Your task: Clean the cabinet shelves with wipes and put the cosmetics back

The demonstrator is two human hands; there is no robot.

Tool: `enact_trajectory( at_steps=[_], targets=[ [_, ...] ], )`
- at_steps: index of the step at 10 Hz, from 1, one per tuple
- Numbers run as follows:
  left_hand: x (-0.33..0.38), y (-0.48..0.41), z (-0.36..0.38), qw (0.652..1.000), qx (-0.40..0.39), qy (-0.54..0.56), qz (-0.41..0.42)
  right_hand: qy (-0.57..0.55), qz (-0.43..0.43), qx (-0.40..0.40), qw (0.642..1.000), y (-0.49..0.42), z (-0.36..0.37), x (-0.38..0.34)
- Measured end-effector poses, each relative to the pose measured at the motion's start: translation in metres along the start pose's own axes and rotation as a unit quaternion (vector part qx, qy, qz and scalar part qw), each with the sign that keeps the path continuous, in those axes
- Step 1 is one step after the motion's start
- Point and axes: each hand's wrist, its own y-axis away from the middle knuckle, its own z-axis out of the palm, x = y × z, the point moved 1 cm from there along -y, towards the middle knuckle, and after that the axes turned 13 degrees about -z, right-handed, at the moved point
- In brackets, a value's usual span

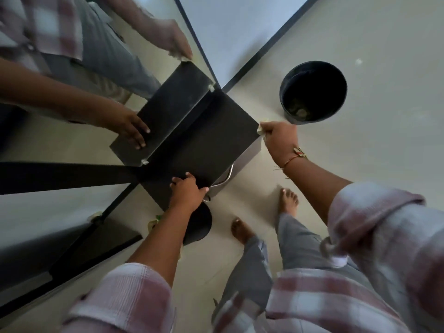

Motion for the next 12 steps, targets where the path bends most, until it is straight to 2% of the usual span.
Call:
enact_trajectory(
  at_steps=[1,2,3,4,5,6,8,9,10,11,12],
  targets=[
    [0.041,0.026,-0.007,1.000,0.007,0.024,-0.006,-0.025,0.049,-0.097,0.994,-0.005,-0.022,0.010],
    [0.082,0.051,-0.014,0.991,0.044,0.080,0.096,-0.138,0.120,-0.126,0.975,0.001,-0.042,0.021],
    [0.145,0.087,-0.023,0.967,0.007,0.136,0.216,-0.346,0.233,-0.072,0.906,0.022,-0.073,0.036],
    [0.199,0.109,-0.029,0.959,-0.015,0.156,0.238,-0.427,0.302,-0.030,0.852,0.034,-0.105,0.053],
    [0.232,0.117,-0.032,0.957,-0.019,0.154,0.246,-0.456,0.316,-0.001,0.832,0.036,-0.124,0.068],
    [0.271,0.121,-0.039,0.949,-0.034,0.134,0.282,-0.467,0.330,0.062,0.818,0.024,-0.145,0.090],
    [0.334,0.106,-0.058,0.947,-0.016,0.097,0.307,-0.360,0.351,0.110,0.857,-0.027,-0.175,0.127],
    [0.367,0.086,-0.067,0.948,-0.037,0.098,0.300,-0.305,0.360,0.118,0.874,-0.069,-0.184,0.144],
    [0.390,0.069,-0.076,0.948,-0.041,0.094,0.300,-0.241,0.355,0.090,0.899,-0.105,-0.187,0.153],
    [0.414,0.047,-0.087,0.953,-0.050,0.074,0.291,-0.141,0.334,0.000,0.932,-0.144,-0.194,0.160],
    [0.425,0.037,-0.097,0.956,-0.053,0.066,0.280,-0.094,0.319,-0.028,0.943,-0.162,-0.199,0.165]
  ],
)
